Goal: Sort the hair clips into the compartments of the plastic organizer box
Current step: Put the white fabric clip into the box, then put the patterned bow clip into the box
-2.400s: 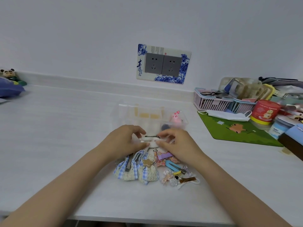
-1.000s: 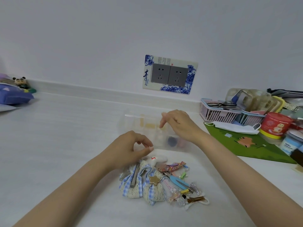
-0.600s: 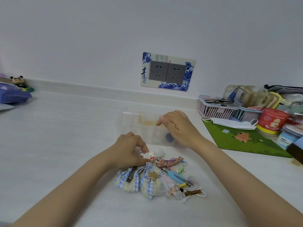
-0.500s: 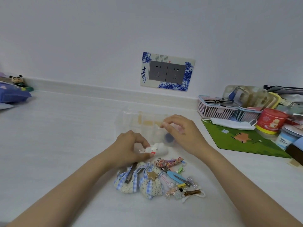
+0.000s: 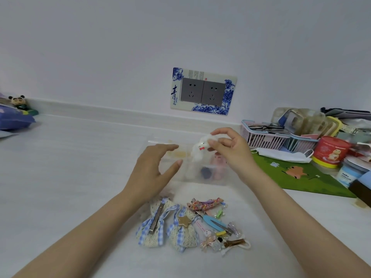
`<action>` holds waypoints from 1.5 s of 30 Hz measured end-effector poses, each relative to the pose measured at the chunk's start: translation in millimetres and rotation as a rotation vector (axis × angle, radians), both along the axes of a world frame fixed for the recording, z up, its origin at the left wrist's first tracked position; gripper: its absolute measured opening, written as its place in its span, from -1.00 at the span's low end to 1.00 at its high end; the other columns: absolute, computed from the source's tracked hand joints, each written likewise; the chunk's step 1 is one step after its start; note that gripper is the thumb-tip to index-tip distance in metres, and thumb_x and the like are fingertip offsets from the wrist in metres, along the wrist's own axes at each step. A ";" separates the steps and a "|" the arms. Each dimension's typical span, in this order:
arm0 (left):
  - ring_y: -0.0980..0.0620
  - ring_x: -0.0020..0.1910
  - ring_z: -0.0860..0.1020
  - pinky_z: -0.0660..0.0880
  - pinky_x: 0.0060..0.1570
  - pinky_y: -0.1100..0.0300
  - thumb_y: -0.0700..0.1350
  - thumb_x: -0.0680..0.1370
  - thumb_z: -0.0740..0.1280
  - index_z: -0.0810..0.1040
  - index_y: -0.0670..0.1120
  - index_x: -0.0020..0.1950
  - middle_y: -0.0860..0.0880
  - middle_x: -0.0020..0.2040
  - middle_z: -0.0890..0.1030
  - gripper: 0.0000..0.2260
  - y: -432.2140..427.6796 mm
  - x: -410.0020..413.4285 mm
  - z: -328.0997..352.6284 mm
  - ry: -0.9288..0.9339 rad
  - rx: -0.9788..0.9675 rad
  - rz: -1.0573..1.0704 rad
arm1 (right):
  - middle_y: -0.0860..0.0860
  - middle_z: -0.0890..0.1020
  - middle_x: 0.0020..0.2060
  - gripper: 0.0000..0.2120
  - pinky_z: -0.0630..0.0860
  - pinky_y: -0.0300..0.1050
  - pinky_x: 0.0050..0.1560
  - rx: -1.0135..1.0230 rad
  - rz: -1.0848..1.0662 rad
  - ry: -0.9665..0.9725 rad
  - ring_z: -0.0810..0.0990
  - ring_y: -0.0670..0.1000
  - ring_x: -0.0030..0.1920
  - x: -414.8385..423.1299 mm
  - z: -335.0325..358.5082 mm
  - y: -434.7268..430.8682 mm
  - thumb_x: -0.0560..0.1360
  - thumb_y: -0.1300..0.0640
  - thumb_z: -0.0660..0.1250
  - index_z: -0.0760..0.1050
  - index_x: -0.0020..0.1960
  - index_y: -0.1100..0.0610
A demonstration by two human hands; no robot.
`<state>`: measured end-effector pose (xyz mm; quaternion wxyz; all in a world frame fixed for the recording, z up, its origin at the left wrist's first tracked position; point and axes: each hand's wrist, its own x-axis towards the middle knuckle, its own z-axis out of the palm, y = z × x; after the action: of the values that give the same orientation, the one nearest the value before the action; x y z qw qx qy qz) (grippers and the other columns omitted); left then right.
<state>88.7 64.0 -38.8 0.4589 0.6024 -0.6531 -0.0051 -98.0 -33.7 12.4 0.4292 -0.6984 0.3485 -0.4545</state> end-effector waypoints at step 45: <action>0.29 0.11 0.47 0.35 0.14 0.30 0.10 0.53 0.26 0.56 0.14 0.14 0.30 0.03 0.59 -0.78 -2.8 -6.8 4.6 0.101 -0.116 -0.024 | -0.04 0.69 -0.29 -0.93 0.54 -0.34 -0.24 0.035 0.113 -0.021 0.63 -0.16 -0.30 -10.6 3.8 -1.6 0.44 0.21 0.38 0.57 -0.08 0.11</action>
<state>81.9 61.3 -34.2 0.5251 0.5659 -0.6356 -0.0032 -108.6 -35.3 16.3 0.4700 -0.7046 0.3118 -0.4306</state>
